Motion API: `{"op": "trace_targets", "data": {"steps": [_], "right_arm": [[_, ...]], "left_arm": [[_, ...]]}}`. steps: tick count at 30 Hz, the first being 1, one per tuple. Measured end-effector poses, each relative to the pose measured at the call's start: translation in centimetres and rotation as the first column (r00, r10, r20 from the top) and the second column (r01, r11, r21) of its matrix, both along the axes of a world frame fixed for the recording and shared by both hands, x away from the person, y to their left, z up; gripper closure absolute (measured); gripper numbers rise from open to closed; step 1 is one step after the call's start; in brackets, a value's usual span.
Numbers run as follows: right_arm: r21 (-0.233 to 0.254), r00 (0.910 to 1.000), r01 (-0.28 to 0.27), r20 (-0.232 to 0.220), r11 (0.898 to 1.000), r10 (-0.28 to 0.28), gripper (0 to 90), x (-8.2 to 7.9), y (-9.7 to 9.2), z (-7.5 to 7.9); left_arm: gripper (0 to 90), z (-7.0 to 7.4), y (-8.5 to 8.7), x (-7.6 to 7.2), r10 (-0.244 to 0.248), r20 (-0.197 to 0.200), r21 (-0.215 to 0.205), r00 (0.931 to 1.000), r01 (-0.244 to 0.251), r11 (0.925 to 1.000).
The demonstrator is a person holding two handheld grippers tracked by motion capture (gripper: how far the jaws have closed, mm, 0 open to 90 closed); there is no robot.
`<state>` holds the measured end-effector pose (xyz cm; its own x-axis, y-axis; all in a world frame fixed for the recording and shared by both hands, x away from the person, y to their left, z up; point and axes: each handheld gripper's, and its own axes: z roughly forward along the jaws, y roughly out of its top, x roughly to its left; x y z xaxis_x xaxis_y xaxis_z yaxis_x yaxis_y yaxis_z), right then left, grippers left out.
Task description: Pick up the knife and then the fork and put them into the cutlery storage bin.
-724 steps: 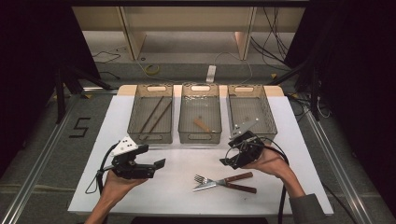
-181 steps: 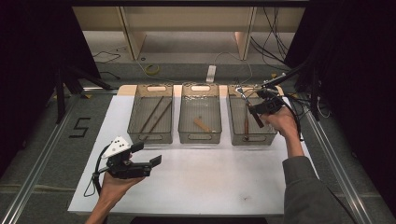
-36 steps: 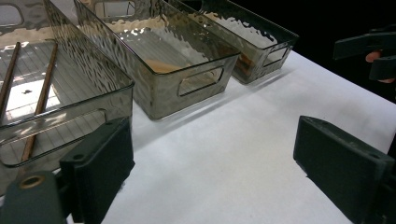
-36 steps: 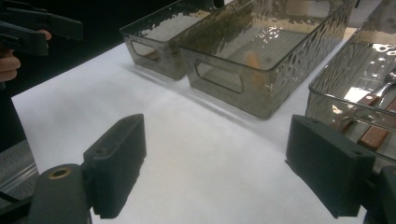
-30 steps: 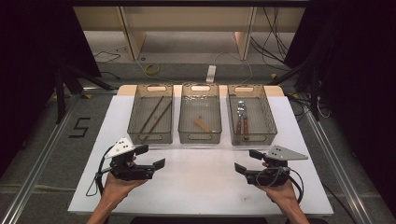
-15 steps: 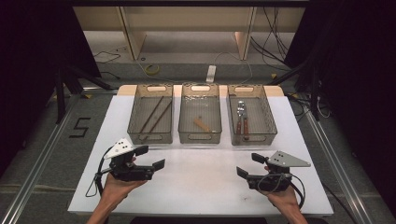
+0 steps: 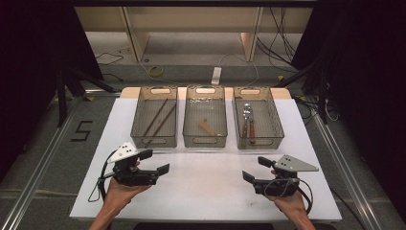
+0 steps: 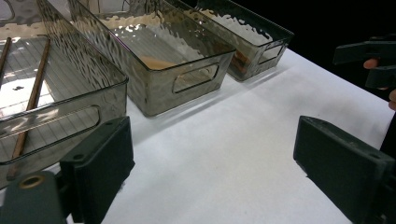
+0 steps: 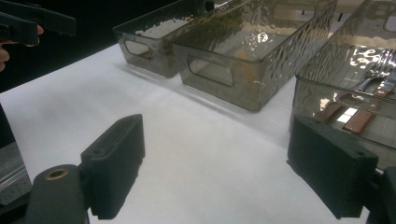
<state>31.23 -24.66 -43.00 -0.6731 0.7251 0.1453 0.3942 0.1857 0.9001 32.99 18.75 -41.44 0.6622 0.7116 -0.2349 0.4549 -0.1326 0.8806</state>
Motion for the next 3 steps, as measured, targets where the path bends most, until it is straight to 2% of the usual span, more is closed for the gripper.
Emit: {"op": "trace_targets", "data": {"steps": [3], "right_arm": [[-0.001,1.0000,0.002,0.000,1.000,-0.002,19.7,0.03,-0.03,-0.01]], "left_arm": [[11.3,0.00,-0.01,0.01,-0.001,-0.001,0.000,1.0000,0.001,1.0000]]}}
